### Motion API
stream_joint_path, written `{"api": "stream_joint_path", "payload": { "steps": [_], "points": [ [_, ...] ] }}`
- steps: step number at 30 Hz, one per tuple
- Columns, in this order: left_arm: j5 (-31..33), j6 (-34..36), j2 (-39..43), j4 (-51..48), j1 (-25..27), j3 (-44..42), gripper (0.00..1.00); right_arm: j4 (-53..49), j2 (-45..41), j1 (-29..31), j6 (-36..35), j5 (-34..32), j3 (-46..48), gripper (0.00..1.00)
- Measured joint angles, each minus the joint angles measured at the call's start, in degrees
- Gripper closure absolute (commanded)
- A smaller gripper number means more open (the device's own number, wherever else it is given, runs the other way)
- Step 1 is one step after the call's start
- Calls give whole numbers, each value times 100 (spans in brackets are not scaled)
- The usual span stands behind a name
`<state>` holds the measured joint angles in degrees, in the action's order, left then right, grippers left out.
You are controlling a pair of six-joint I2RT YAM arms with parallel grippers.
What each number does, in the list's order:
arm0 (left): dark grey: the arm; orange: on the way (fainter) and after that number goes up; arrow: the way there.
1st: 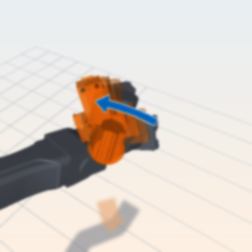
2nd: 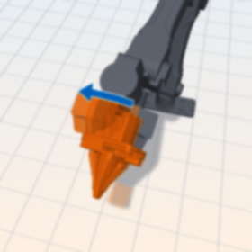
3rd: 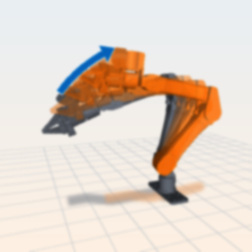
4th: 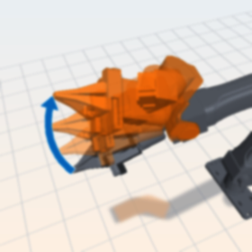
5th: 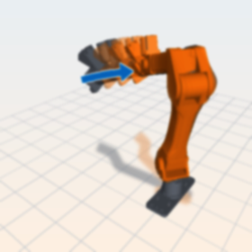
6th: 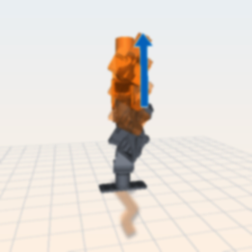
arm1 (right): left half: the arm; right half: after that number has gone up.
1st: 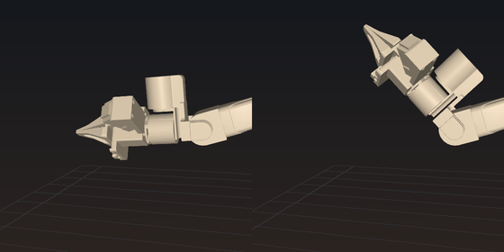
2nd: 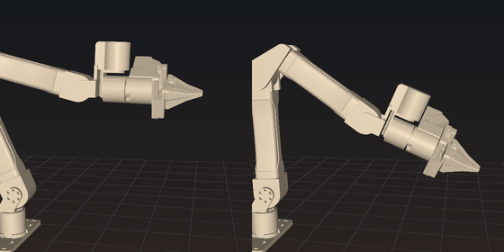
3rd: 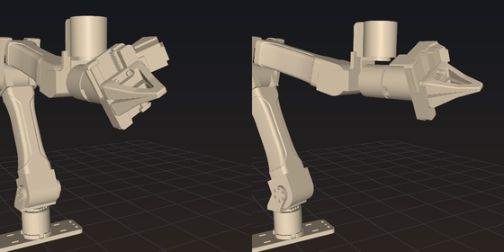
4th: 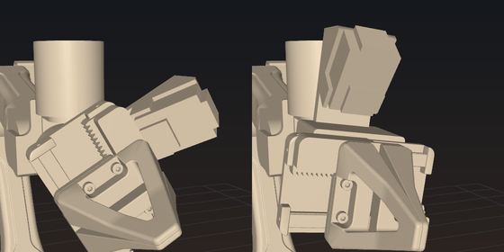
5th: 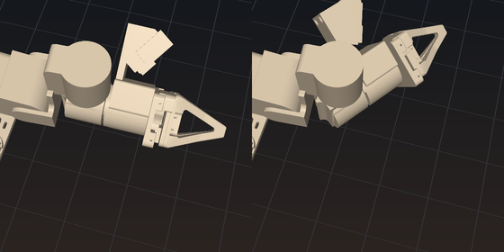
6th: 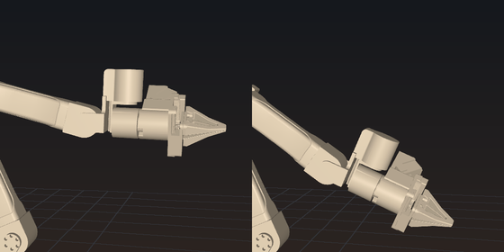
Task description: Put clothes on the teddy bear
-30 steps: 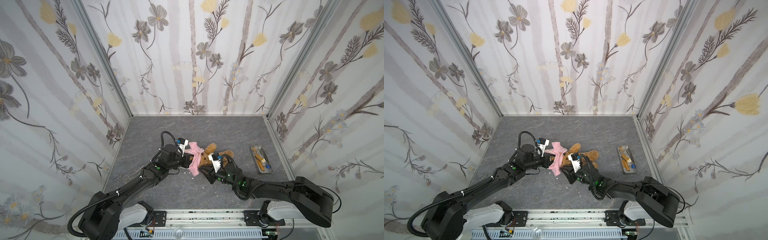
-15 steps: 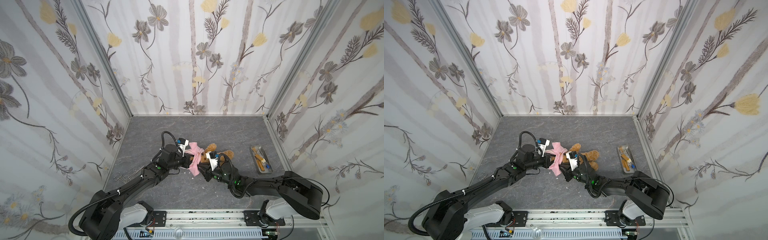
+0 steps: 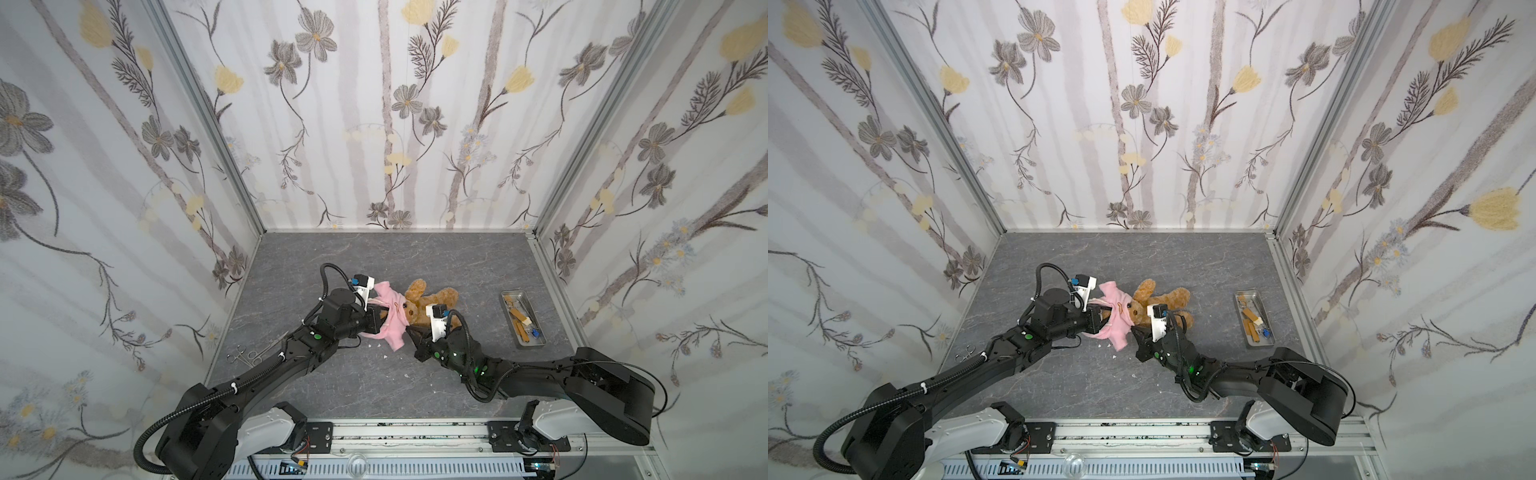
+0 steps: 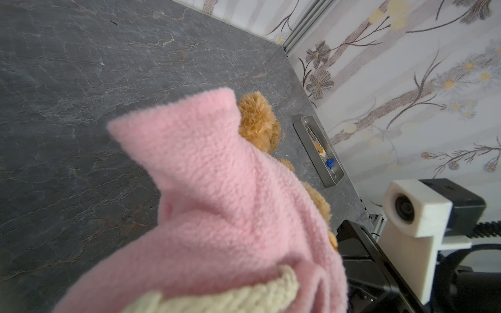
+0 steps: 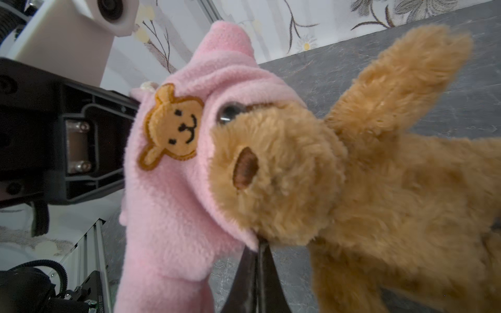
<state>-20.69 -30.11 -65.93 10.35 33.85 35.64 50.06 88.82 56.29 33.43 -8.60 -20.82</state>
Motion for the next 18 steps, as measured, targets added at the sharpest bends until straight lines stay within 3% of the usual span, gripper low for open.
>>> {"api": "stream_joint_path", "payload": {
  "steps": [10, 18],
  "points": [
    [-387, -522, 142, -131, -321, 37, 100, -391, -42, -96, 323, -525, 11, 100],
    [-901, -428, 168, -295, -516, 55, 100, -258, -151, -590, 660, -11, 249, 100]
  ]
}}
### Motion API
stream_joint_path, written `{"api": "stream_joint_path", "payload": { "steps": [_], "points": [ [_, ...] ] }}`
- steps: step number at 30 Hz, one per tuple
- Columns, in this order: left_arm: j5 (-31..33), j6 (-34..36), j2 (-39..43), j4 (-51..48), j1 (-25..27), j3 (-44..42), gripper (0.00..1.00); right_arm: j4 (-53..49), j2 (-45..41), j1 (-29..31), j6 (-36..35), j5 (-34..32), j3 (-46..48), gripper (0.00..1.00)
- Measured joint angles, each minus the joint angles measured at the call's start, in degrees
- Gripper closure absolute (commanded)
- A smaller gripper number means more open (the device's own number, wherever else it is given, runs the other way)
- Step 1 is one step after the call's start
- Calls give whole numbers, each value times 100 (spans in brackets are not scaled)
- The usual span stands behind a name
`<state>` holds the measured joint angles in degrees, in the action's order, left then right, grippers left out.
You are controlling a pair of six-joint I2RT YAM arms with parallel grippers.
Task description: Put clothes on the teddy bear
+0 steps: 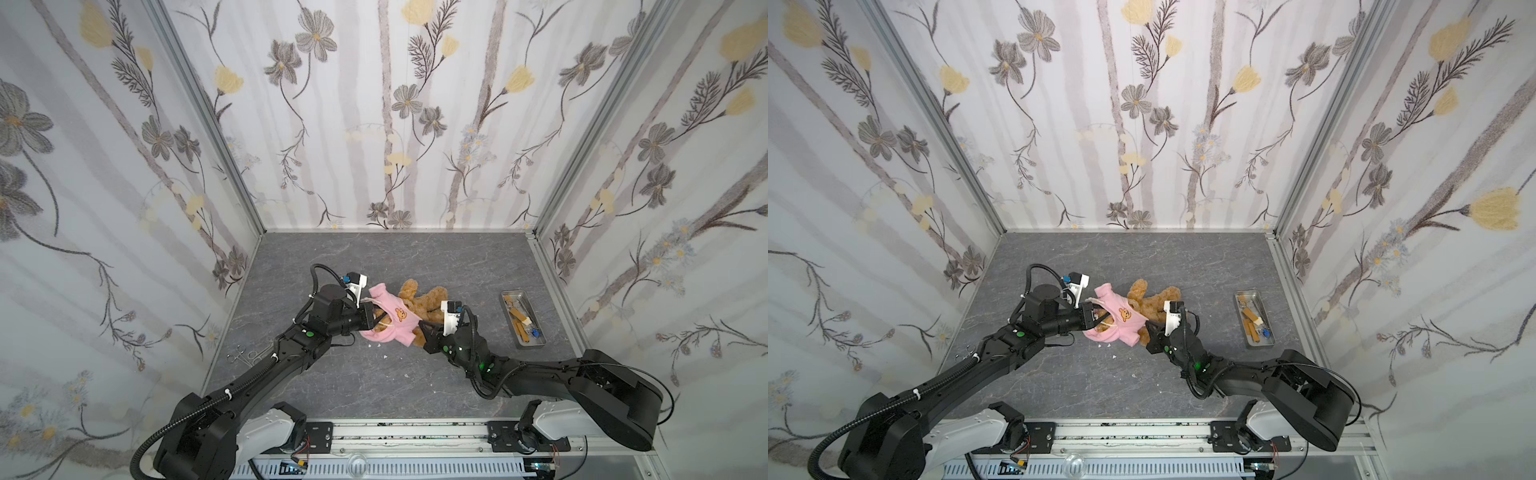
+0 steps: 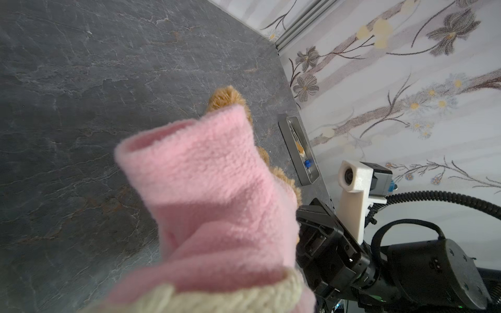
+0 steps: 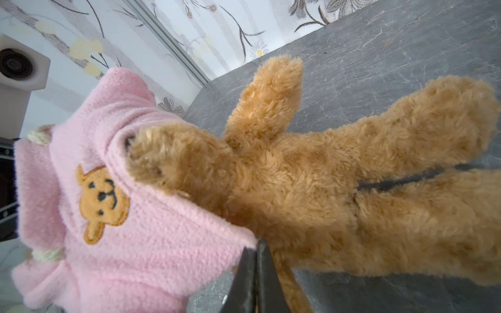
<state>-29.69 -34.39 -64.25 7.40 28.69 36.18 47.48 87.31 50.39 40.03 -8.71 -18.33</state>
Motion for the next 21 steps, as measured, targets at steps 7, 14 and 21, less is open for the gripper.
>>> {"api": "stream_joint_path", "payload": {
  "steps": [7, 14, 21],
  "points": [
    [-116, 468, -101, -31, -63, -35, 100, 68, 55, -107, -472, 619, -70, 88],
    [-52, 981, -76, 15, -90, -44, 100, -422, -140, -297, -1145, 1558, -184, 61],
    [-57, 1193, -125, 55, -81, -48, 100, -654, -297, -404, -1526, 2500, -540, 60]
  ]
}}
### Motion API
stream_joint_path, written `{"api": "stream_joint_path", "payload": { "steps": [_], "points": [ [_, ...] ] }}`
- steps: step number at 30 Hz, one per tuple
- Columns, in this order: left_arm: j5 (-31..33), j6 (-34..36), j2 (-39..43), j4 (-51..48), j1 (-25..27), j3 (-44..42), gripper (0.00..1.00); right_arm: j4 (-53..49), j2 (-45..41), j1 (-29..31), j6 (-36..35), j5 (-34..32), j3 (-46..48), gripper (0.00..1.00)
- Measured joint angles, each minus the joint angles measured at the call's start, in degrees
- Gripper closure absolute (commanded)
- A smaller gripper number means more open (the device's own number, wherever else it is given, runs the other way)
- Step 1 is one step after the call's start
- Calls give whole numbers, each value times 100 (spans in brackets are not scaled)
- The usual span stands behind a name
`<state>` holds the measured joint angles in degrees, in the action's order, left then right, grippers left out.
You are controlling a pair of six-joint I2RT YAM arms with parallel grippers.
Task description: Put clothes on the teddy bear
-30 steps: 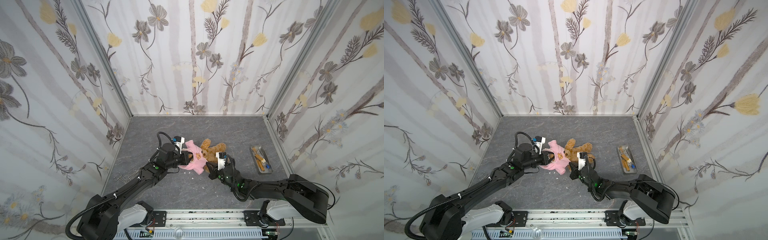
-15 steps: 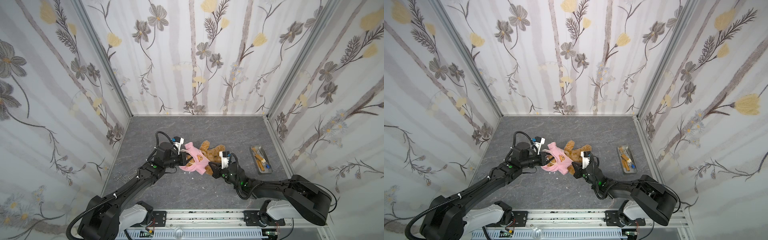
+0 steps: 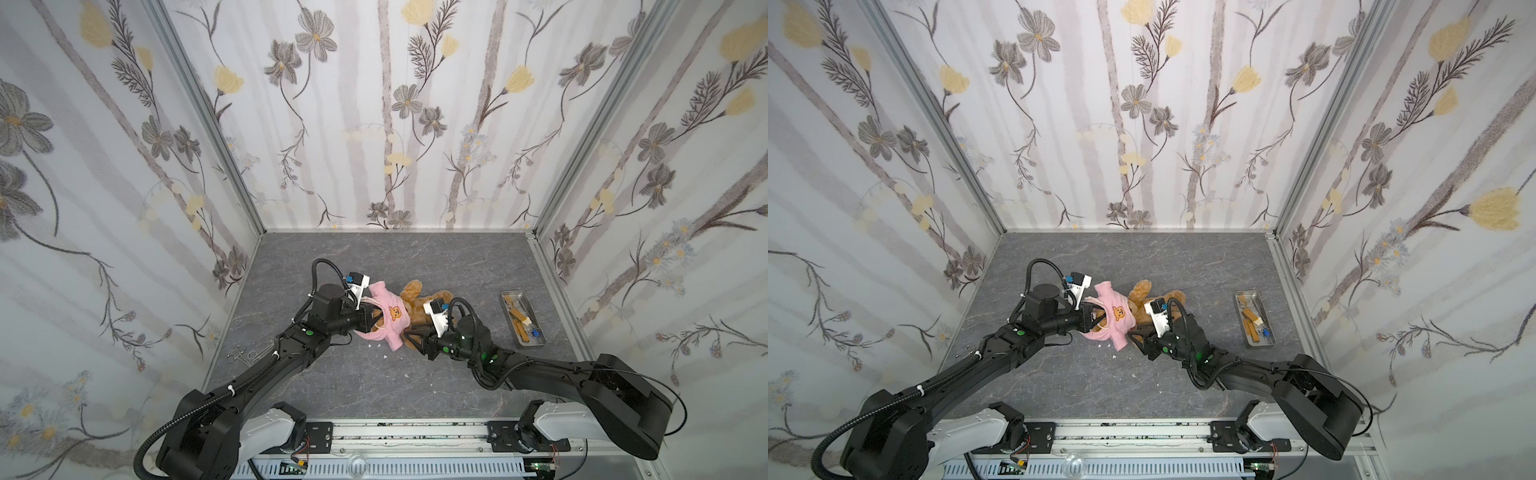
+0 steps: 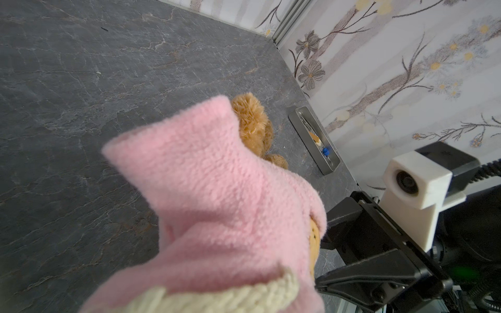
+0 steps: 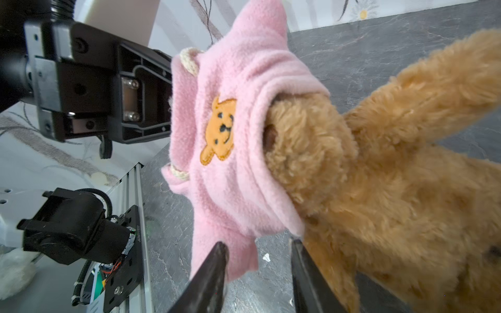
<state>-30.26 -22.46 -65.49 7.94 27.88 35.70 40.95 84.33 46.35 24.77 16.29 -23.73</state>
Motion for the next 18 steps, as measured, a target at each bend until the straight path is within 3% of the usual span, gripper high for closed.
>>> {"api": "stream_joint_path", "payload": {
  "steps": [6, 16, 18],
  "points": [
    [-7, 22, 0, 4, 24, -4, 100, -50, 26, -72, -101, -57, -304, 65],
    [96, -26, 20, 4, 52, -4, 100, -157, 192, -83, -42, -170, -275, 99],
    [157, -120, 33, 2, 68, -4, 100, -164, 162, -87, 101, -260, -175, 100]
  ]
}}
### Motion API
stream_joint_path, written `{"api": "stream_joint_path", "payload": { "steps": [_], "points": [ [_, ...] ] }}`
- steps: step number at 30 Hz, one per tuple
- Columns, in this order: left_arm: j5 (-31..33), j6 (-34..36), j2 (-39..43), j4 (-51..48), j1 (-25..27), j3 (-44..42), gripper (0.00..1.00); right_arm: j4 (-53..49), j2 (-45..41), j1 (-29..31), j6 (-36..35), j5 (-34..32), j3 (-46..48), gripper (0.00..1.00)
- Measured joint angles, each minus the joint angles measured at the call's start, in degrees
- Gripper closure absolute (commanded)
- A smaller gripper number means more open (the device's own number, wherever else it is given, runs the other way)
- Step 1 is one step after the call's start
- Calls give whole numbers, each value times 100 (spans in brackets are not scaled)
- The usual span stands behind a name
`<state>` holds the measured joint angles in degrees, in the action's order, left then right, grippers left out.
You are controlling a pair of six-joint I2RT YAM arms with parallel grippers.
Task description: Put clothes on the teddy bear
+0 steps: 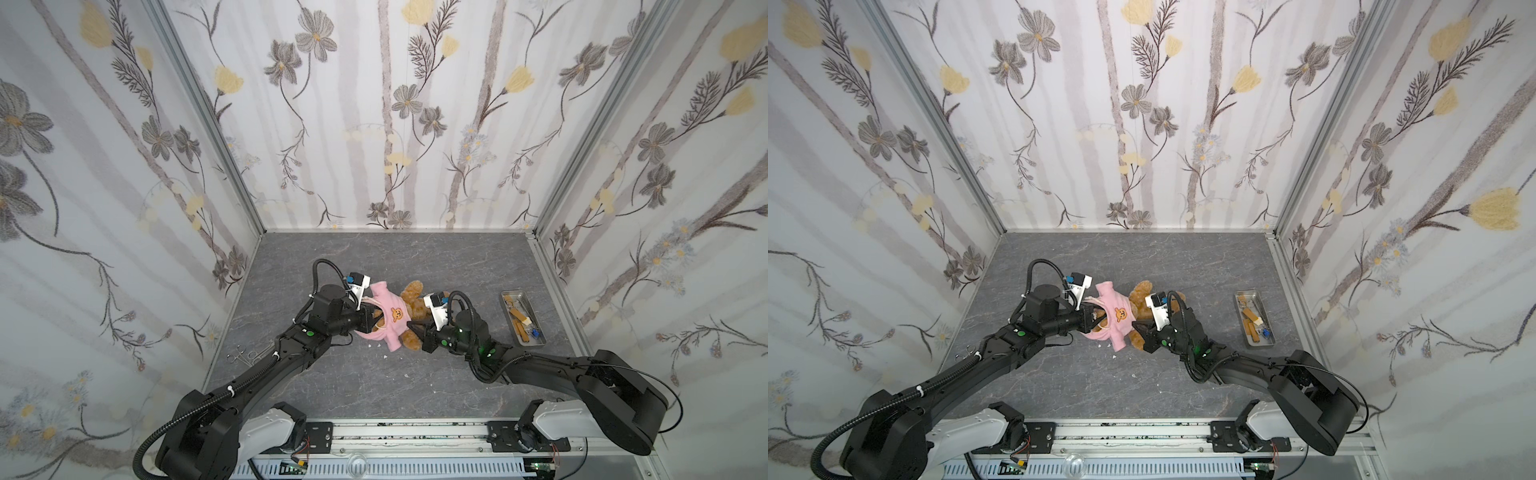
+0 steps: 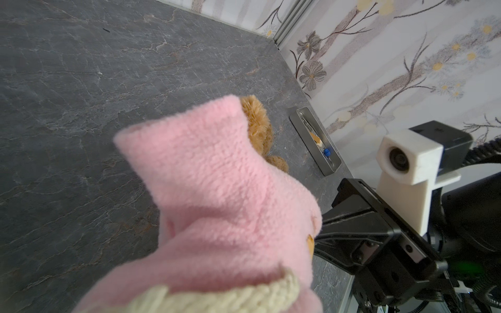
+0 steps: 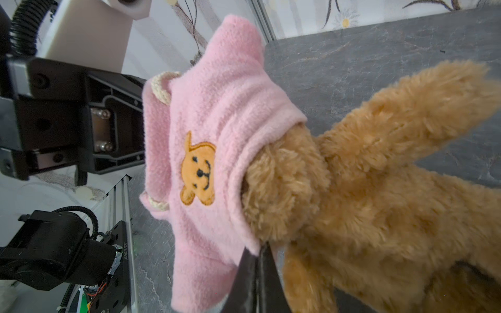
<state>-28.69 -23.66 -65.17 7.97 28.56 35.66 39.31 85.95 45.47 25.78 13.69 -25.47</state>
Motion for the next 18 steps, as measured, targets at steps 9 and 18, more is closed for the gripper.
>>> {"api": "stream_joint_path", "payload": {
  "steps": [9, 18],
  "points": [
    [94, -481, 101, 2, -17, 11, 100, 317, 151, -33, 1552, -693, 374, 100],
    [203, -1519, 317, 92, -90, -52, 100, 1351, 970, 59, 2804, -885, 848, 100]
  ]
}}
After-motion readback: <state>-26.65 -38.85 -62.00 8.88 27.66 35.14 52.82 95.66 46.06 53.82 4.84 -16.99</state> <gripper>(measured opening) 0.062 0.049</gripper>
